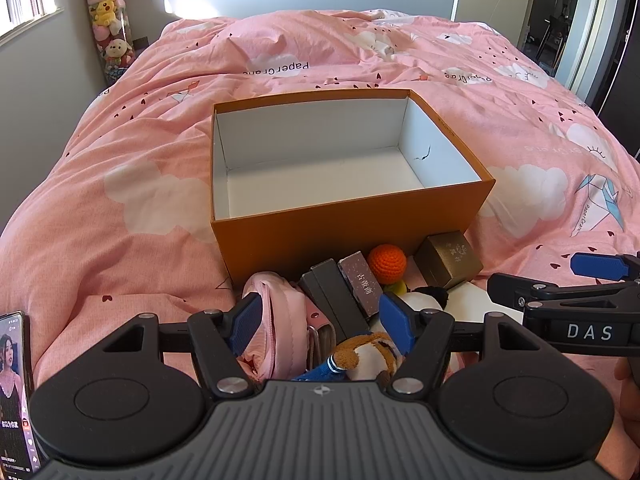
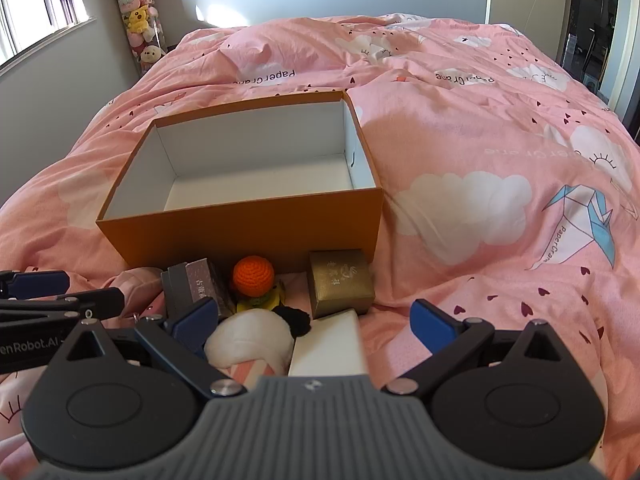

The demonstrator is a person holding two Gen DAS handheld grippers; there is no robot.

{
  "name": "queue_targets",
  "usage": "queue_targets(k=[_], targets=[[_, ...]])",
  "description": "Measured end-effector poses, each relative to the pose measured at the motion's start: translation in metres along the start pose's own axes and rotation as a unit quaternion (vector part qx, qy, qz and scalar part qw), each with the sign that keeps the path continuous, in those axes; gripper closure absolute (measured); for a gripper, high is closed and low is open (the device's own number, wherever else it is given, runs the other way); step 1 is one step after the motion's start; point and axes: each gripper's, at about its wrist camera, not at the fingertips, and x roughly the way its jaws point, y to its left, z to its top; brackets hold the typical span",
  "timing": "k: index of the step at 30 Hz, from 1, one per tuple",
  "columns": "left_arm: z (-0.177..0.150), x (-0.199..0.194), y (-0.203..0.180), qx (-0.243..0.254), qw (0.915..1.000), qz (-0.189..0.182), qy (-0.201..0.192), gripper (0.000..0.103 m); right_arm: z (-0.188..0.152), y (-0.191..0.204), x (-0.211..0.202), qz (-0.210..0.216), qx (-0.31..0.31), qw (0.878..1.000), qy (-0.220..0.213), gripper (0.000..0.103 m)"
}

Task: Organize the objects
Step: 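Move the left tool toward the pink fabric pouch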

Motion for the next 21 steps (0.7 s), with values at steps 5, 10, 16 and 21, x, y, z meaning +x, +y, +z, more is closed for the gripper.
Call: queue_targets(k=[5,10,16,21], targets=[[0.000,0.000,0.000,-0.003,1.0000,-0.001,0.000,0.025,-0.001,0.001,0.001,0.000,0.000,1.000,0.002,0.001],[-0.001,0.004,0.011,-0.015,0.9998,-0.011,0.010,0.032,-0.002,0.001,0.003,0.004,0.003,1.000,0.007,0.001],[0.003,0.005,0.034,-0.047,0.9982,-0.022,0.029,0.044,0.000,0.003,0.010,0.021,-0.004,0.999,0.025,0.017],[0.005,0.010,0.049,-0.072,0.9958,-0.032,0.047,0.055,0.004,0.007,0.022,0.051,-0.010,0.997,0.051,0.035]])
